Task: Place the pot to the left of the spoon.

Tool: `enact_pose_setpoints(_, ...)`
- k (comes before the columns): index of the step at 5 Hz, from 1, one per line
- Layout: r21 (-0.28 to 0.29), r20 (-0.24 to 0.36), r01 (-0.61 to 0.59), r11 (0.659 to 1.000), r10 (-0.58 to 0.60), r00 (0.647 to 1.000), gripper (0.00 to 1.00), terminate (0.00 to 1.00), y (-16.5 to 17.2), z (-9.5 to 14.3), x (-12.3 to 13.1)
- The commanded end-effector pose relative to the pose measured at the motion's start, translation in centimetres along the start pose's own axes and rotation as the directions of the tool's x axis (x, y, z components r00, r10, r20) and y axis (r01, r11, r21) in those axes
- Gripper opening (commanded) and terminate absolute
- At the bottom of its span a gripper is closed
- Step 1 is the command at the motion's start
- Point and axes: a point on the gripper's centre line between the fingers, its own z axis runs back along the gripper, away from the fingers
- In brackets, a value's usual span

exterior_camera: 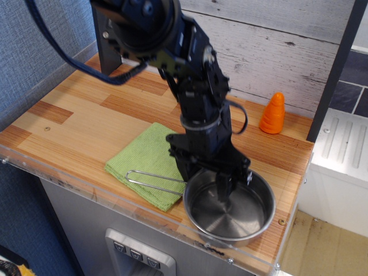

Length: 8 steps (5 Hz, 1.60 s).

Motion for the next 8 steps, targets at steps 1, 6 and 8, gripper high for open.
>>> enact_pose_setpoints(1,0.009,0.027,-0.002,1.0,0.002,1.0,0.0,0.0,0.0,0.5,-0.1)
enact_pose_setpoints(6,0.005,0.158,-0.229,0.973,0.225,0.961,0.0,0.0,2.3,6.0,1.5)
enact_pose_setpoints(8,0.005,0.221,-0.385,0.923,0.375,0.9,0.0,0.0,7.6,8.3,2.0)
